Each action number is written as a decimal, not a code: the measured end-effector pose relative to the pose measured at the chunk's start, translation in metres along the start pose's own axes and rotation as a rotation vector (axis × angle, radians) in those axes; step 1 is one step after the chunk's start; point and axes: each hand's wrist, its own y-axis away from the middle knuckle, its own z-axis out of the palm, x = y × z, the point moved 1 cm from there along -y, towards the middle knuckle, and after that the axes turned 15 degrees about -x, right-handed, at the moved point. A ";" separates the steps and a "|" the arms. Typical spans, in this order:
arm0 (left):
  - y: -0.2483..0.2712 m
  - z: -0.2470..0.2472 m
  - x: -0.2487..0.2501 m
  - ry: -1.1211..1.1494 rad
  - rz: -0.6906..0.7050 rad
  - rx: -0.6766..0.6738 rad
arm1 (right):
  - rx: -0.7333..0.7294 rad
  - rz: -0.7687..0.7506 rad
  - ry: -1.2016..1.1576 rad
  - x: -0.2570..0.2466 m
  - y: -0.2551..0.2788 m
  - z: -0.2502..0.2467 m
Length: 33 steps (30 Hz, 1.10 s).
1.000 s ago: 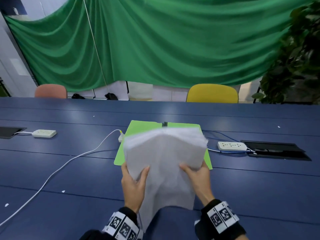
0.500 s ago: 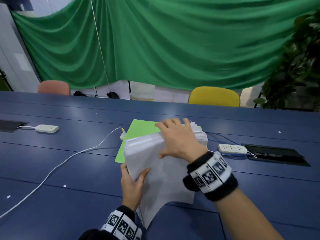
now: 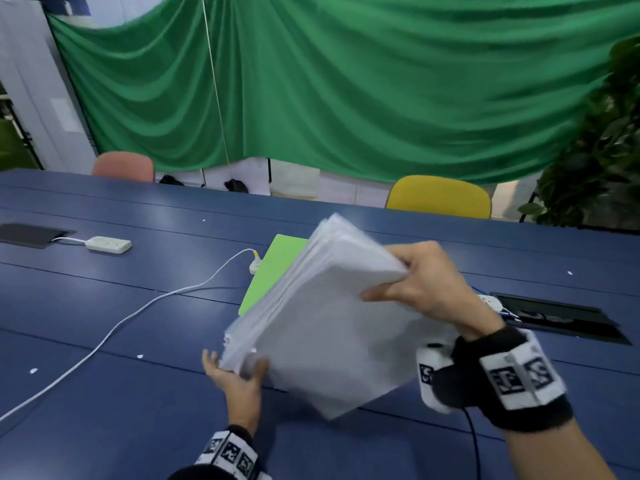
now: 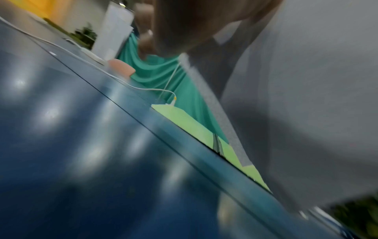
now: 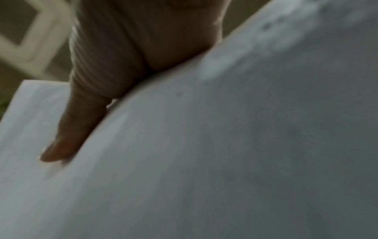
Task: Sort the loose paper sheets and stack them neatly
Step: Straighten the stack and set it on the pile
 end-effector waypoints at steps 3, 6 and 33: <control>-0.020 -0.004 0.001 0.297 -0.181 -0.198 | 0.102 0.000 -0.522 0.036 0.017 -0.017; -0.029 0.007 0.021 0.439 -0.355 -0.504 | 0.237 0.139 -0.750 0.090 0.017 0.000; -0.013 -0.025 -0.072 -0.276 -0.735 -0.594 | -0.063 0.862 -0.945 0.277 0.069 0.179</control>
